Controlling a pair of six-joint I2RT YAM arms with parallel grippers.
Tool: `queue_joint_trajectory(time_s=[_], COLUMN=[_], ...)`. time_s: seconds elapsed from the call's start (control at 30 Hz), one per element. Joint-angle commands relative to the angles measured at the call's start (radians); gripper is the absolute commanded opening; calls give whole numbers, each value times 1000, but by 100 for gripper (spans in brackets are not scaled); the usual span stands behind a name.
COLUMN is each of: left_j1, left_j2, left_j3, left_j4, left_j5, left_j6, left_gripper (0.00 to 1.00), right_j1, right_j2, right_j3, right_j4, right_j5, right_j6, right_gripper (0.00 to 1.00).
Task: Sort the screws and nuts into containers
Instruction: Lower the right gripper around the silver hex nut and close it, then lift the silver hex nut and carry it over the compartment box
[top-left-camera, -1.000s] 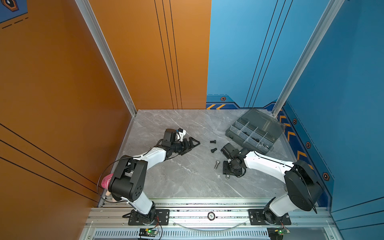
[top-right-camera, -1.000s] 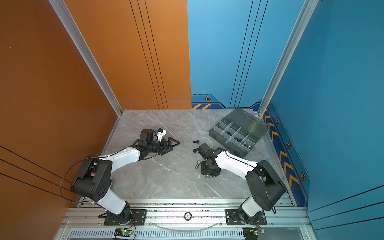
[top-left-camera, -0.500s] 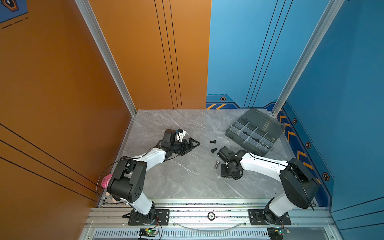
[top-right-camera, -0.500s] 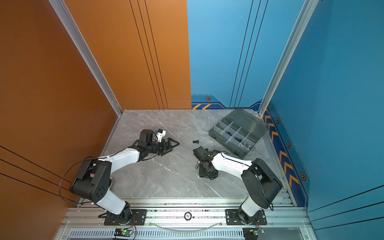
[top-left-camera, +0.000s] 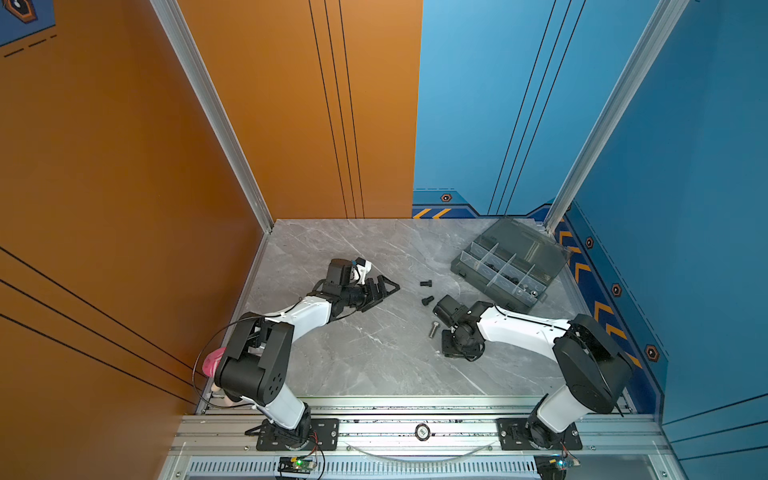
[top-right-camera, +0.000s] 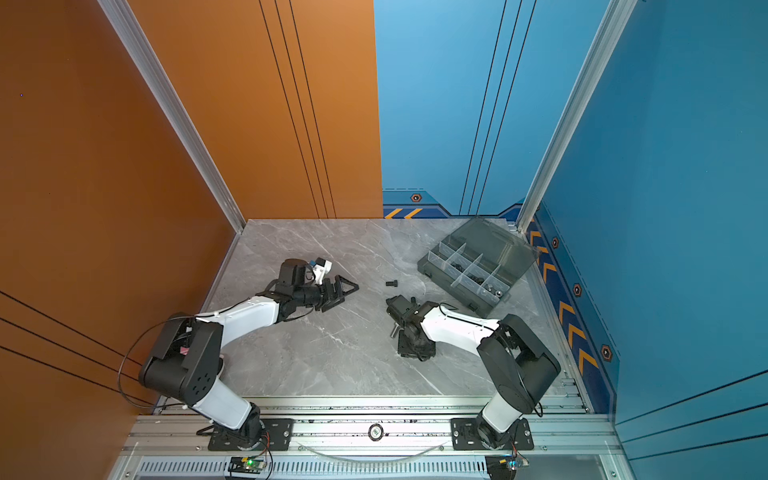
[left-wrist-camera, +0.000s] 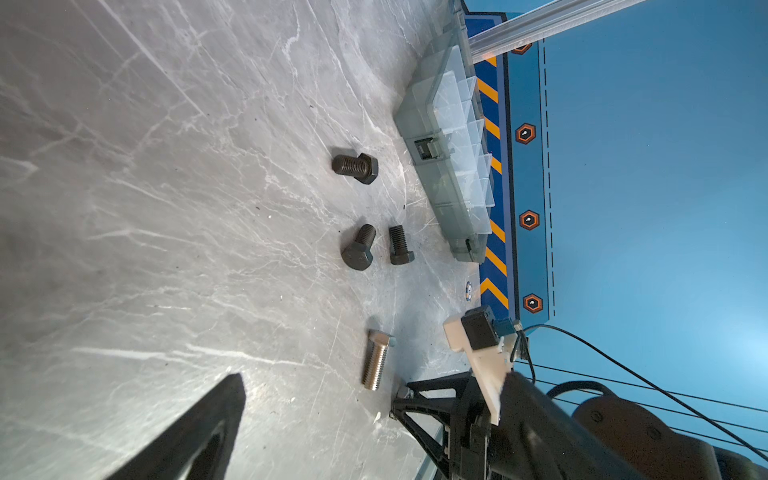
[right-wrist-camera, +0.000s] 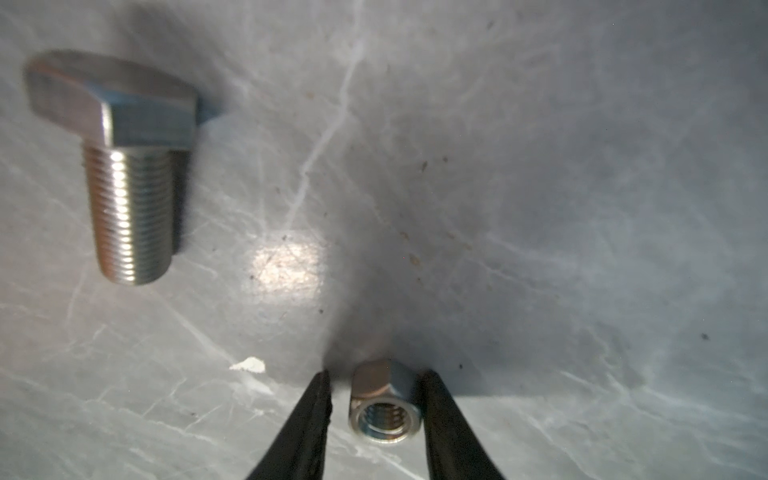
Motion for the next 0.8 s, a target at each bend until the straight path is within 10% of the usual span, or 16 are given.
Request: queue_joint_trajectory(time_s=[0.0, 0.27, 0.77], left_j1=[4, 3, 4], left_j2=[-26, -29, -32], left_j3=[-13, -14, -4], left_j4=[-1, -2, 0], left_j5=[1, 1, -4], left_j6=[16, 16, 10], left_gripper=[98, 98, 98], right_j1=[5, -12, -573], right_j2=[21, 4, -304], right_j3=[-21, -29, 88], right_j4=[-1, 8, -65], right_j5=[33, 44, -75], right_j6=[15, 13, -245], right_gripper=[32, 0, 0])
